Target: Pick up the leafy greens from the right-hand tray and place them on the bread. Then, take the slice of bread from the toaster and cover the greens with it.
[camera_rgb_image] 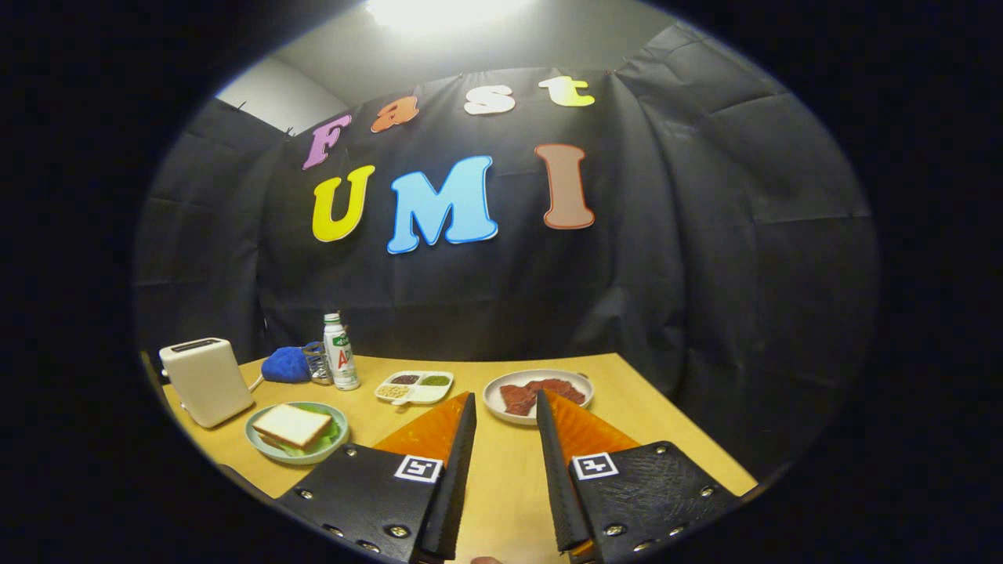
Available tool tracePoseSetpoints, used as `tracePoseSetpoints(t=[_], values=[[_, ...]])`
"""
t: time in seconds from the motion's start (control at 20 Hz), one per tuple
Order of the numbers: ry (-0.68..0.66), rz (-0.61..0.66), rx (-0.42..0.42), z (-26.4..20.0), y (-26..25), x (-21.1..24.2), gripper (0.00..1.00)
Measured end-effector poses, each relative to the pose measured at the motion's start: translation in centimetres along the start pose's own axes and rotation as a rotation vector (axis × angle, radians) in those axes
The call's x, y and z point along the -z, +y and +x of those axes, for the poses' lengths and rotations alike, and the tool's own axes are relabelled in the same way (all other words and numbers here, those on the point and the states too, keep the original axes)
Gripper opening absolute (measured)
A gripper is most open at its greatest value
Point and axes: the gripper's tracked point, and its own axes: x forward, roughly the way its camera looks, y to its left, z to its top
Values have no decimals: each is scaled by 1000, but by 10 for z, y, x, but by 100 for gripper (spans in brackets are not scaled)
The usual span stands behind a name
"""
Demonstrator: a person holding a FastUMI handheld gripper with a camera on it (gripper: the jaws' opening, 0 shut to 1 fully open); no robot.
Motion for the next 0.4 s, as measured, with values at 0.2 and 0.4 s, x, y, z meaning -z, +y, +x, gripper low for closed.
tracePoseSetpoints(t=[0.2,0.4], values=[[-63,-109,35,-6,-98,1,46],[-72,-24,64,9,-164,22,46]])
